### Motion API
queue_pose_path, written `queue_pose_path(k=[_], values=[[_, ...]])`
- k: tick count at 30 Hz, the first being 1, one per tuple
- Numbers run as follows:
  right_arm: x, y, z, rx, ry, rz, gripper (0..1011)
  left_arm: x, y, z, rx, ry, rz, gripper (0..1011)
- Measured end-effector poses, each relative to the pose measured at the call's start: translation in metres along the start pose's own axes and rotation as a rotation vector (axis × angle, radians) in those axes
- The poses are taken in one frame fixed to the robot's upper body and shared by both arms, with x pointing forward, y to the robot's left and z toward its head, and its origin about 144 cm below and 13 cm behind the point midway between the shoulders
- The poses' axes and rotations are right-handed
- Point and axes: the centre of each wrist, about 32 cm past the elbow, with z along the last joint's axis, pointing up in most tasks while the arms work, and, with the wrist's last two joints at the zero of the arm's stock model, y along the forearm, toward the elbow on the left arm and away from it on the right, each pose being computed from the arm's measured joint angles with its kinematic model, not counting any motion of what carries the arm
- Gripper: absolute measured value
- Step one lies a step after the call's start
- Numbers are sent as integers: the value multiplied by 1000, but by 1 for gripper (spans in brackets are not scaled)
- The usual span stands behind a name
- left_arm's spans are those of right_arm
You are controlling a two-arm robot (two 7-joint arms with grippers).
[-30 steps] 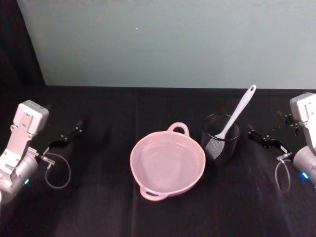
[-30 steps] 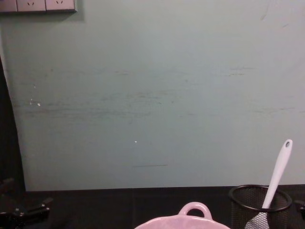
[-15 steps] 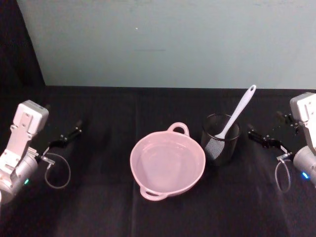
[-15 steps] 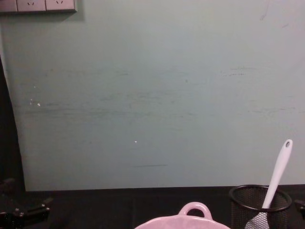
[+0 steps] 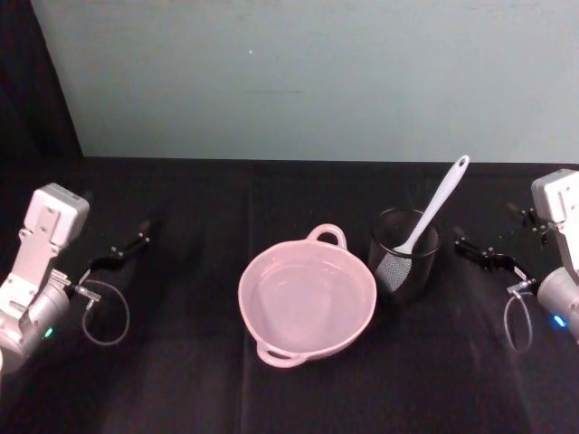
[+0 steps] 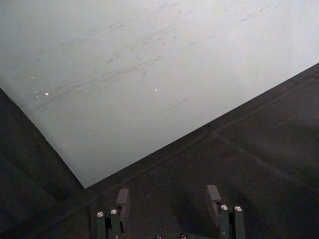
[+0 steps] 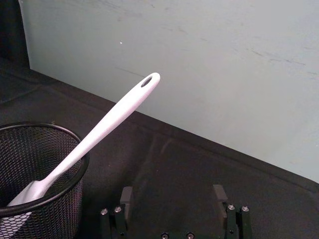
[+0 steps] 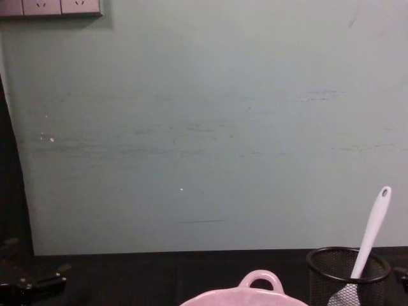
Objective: Use the one hand to pick up the spoon and stir the clear water in the bowl.
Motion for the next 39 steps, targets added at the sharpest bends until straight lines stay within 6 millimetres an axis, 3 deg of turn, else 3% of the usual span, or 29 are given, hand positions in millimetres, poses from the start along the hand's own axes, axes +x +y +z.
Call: queue_pose_path(k=[39], values=[[0,0,0,0,0,0,1004,0,0,0,0,0,0,1005]])
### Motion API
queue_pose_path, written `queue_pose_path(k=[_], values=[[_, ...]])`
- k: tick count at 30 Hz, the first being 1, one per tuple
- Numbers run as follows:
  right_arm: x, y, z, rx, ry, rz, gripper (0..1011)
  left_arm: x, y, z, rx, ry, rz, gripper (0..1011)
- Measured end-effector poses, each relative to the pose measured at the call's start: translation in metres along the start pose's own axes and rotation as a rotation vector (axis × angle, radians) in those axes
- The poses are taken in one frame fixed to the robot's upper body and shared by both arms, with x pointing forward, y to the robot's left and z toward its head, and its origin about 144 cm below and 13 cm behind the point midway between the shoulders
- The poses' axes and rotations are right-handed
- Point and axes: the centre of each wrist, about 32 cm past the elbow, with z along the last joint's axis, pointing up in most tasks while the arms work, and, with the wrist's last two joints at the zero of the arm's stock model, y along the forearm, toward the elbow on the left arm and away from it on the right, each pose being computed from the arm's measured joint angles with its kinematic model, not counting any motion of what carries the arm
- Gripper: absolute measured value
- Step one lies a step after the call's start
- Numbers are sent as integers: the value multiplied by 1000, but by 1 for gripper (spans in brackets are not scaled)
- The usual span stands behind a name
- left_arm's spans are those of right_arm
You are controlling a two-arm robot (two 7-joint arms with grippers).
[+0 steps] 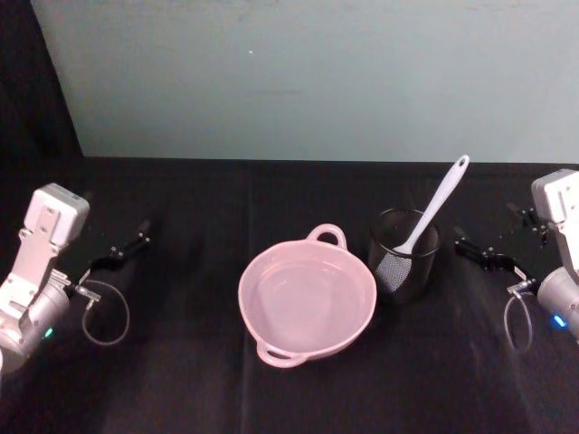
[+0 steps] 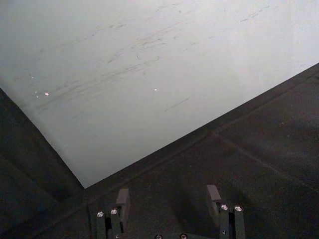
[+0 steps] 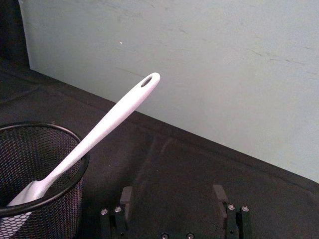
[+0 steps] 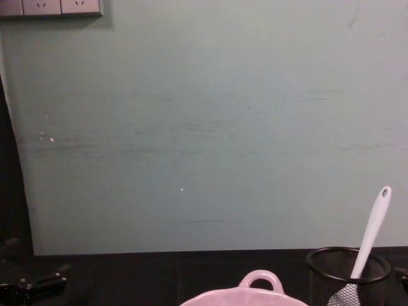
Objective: Use the one hand to pick up the spoon and stir the clear water in the bowl.
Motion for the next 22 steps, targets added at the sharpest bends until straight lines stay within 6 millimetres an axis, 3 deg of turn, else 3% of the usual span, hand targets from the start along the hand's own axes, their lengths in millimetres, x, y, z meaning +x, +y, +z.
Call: queue_pose_path(k=[22], values=[[0,0,0,0,0,0,1004,0,0,0,0,0,0,1005]])
